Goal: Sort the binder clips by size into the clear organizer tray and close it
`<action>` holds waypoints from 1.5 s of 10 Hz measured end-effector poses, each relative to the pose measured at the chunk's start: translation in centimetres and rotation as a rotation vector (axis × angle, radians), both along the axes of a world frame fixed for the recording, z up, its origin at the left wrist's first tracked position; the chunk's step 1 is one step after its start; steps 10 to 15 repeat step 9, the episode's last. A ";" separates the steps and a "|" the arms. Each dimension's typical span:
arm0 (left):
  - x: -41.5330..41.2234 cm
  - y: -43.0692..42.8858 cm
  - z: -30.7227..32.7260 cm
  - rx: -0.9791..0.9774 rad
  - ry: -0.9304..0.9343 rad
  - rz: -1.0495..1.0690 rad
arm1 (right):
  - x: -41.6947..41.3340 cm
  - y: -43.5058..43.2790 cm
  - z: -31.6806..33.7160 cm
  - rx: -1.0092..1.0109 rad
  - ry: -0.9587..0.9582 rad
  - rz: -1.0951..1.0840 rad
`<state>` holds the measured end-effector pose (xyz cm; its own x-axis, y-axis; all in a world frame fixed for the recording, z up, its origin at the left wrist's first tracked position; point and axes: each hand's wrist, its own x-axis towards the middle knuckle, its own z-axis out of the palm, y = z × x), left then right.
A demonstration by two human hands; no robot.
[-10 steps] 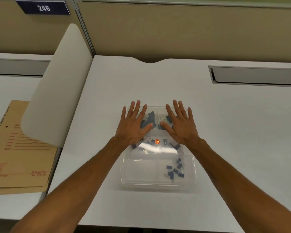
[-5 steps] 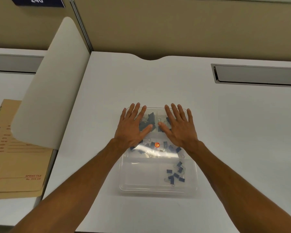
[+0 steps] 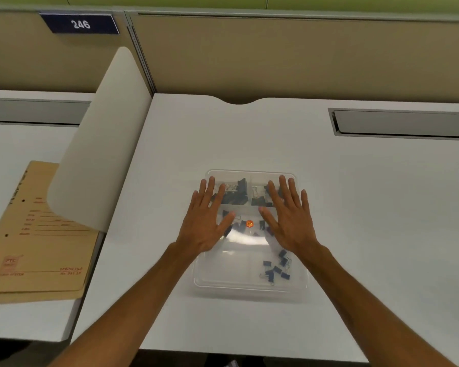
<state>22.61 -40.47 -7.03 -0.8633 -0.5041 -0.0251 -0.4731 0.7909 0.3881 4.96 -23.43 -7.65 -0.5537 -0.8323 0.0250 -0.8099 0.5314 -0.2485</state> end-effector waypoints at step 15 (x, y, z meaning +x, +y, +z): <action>3.3 2.3 4.0 -0.049 -0.032 0.085 | 2.8 2.7 3.9 -0.011 -0.071 -0.013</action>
